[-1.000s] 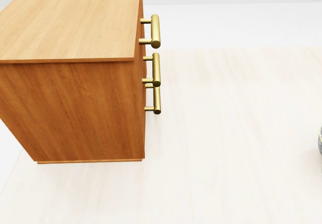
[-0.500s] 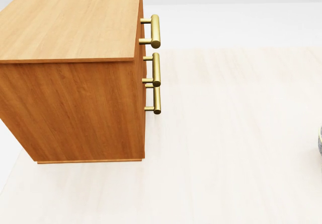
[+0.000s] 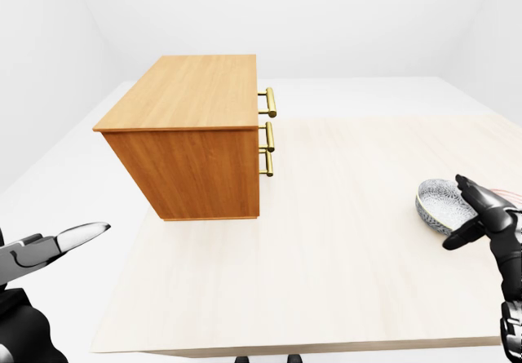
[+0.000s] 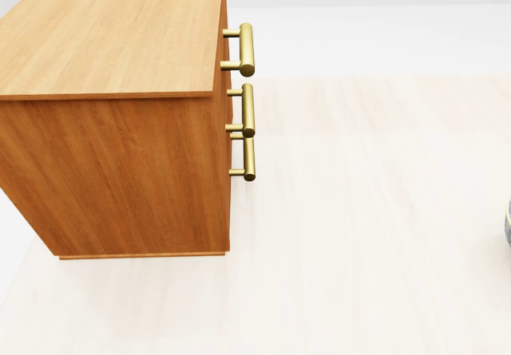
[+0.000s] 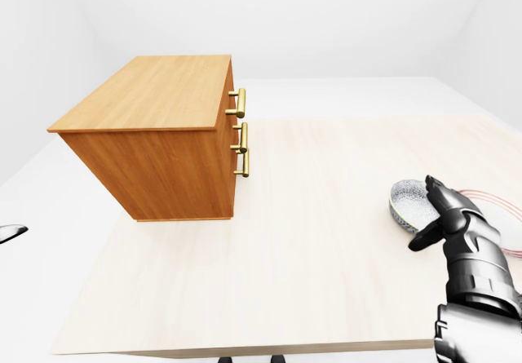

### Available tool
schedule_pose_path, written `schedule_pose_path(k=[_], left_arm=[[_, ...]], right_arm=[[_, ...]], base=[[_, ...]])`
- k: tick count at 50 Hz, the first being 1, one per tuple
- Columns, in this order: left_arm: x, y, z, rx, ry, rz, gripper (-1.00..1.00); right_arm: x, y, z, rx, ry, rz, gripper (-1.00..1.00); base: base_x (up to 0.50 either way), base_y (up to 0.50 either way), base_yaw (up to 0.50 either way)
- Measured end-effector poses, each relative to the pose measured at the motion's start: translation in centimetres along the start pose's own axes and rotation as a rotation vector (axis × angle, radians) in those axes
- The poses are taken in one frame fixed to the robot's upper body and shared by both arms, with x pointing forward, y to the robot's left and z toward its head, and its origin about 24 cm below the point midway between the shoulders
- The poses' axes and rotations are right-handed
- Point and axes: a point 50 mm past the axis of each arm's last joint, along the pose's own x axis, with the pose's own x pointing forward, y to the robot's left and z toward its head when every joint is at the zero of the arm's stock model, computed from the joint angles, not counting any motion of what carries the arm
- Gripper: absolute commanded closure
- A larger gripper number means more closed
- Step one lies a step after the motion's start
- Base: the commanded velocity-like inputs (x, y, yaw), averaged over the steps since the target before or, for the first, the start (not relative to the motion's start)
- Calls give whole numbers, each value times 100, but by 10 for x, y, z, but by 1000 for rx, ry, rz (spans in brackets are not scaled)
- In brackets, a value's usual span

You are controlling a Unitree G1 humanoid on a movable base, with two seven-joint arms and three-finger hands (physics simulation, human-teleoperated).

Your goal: Put the bowl on top of the cabinet.

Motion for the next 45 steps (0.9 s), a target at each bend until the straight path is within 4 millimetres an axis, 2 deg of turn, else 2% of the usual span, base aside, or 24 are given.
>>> schedule_pose_path(k=[13, 28, 38, 39, 40, 41, 45], left_arm=[[0, 0, 1, -2, -3, 0, -100], [0, -1, 0, 0, 2, -2, -100], [-1, -1, -1, 1, 5, -5, -100], [-1, -1, -1, 1, 5, -5, -100], [-1, -1, -1, 1, 6, -5, -100], [-1, -1, -1, 2, 6, -5, -100], [-1, -1, -1, 2, 6, -6, -100]], right_arm=[[4, 23, 3, 12, 12, 51, -100], [3, 48, -8, 32, 46, 100, -100], [1, 58, -13, 41, 61, 121, -100], [1, 58, -13, 42, 62, 122, -79], [1, 59, -13, 43, 62, 122, 55], [1, 59, -13, 43, 62, 123, 100], [1, 57, -13, 47, 59, 108, 100]], base=[[0, 0, 0], [0, 0, 0], [0, 0, 0], [0, 0, 0], [0, 0, 0], [0, 0, 0], [0, 0, 0]])
